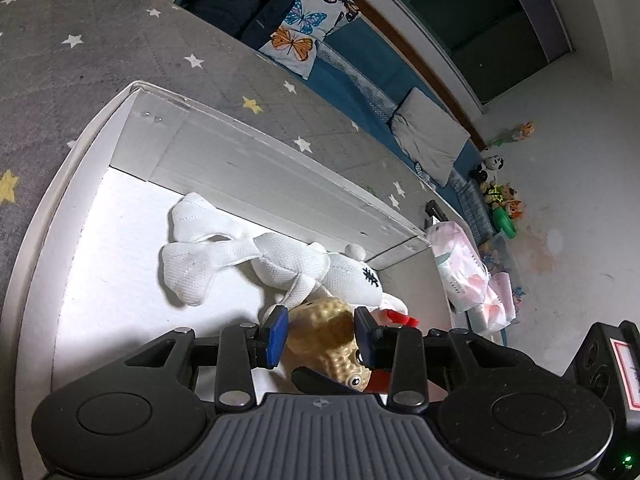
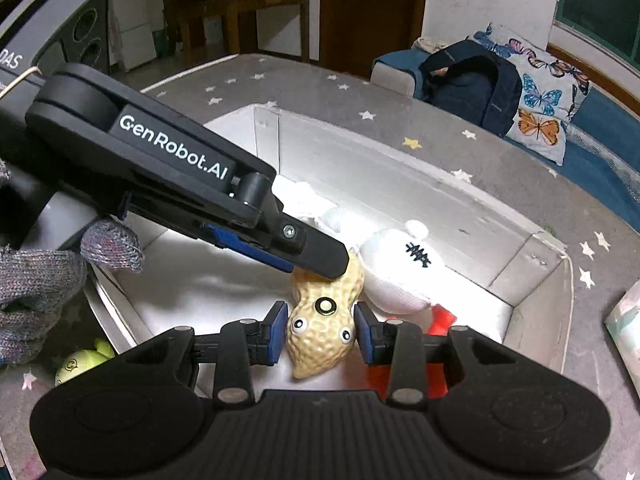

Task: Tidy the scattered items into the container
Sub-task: 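Carry the peanut into the box and open the right tool, then move the right tool back toward the green alien toy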

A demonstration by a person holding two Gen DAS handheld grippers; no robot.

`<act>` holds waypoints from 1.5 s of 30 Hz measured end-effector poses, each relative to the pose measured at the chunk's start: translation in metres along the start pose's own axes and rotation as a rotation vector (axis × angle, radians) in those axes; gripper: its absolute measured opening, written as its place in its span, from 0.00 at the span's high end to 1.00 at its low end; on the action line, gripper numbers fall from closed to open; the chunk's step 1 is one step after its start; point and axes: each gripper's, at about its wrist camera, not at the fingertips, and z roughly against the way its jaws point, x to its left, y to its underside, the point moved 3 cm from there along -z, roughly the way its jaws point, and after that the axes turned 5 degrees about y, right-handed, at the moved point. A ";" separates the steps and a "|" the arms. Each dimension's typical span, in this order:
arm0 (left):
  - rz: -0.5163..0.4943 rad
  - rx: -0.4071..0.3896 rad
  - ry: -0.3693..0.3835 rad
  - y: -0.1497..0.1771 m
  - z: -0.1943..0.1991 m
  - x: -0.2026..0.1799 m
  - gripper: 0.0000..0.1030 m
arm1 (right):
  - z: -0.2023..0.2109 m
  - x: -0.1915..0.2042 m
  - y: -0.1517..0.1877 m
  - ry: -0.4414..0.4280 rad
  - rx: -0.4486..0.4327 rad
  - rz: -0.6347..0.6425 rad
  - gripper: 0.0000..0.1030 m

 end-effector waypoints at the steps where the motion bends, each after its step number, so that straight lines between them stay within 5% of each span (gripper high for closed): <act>1: -0.001 0.000 -0.005 0.000 -0.001 0.001 0.63 | -0.001 0.000 0.000 0.000 0.004 -0.001 0.66; 15: -0.035 -0.019 -0.030 0.001 0.007 -0.004 0.63 | 0.005 -0.002 0.001 -0.002 -0.017 -0.026 0.61; 26: -0.123 -0.091 -0.042 0.006 0.038 -0.029 0.63 | 0.043 -0.002 0.002 0.012 -0.117 -0.066 0.55; 45: -0.204 -0.171 -0.065 0.061 0.103 -0.040 0.63 | 0.105 0.063 0.038 -0.039 -0.240 -0.030 0.50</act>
